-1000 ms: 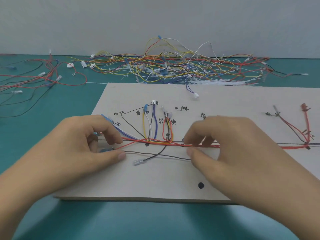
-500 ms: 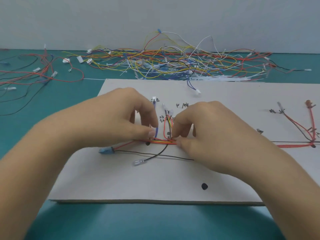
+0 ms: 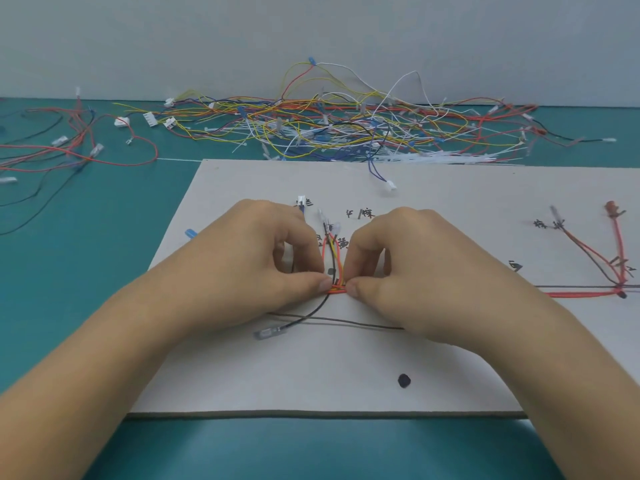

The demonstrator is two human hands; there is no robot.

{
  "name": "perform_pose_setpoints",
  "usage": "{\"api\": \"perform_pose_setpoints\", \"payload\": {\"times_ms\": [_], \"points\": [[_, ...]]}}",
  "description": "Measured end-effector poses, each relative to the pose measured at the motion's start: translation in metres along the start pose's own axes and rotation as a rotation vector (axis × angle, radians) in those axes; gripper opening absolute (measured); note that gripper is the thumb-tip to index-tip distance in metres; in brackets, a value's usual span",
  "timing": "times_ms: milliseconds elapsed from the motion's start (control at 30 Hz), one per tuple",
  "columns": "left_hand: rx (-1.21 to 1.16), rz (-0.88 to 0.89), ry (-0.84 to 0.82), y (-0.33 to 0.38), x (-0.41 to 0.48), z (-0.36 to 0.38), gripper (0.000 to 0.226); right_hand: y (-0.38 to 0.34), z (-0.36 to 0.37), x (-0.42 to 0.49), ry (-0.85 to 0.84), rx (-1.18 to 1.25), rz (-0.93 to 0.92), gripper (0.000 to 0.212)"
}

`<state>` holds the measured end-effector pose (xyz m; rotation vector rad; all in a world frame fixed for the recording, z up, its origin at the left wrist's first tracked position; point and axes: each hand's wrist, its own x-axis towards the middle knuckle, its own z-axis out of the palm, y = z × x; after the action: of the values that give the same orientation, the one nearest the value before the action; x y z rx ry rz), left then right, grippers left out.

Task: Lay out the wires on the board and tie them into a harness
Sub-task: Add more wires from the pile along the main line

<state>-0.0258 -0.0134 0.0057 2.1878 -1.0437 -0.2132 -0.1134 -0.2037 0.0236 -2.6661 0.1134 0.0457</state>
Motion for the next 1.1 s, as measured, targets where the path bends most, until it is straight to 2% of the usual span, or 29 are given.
{"api": "perform_pose_setpoints", "payload": {"times_ms": [133, 467, 633, 733, 867, 1100], "points": [[0.036, 0.009, -0.040, 0.003, -0.001, 0.000, 0.014, 0.001, 0.000, 0.000, 0.005, 0.017, 0.000, 0.008], [0.042, 0.025, -0.008, 0.006, -0.006, -0.005, 0.010, 0.002, -0.001, -0.002, -0.025, 0.046, -0.043, 0.006], [0.062, -0.030, 0.104, -0.005, -0.007, -0.027, 0.012, 0.004, -0.004, -0.003, -0.041, 0.113, -0.035, 0.008], [0.074, -0.099, 0.012, -0.014, -0.010, -0.039, 0.015, 0.003, -0.003, -0.003, -0.029, 0.107, -0.046, 0.004], [0.053, -0.068, -0.154, -0.009, -0.013, -0.039, 0.025, 0.002, -0.001, -0.003, -0.023, 0.101, -0.048, 0.004], [0.038, -0.085, -0.164, -0.009, -0.011, -0.033, 0.016, 0.003, -0.001, -0.001, -0.018, 0.101, -0.061, 0.006]]}}
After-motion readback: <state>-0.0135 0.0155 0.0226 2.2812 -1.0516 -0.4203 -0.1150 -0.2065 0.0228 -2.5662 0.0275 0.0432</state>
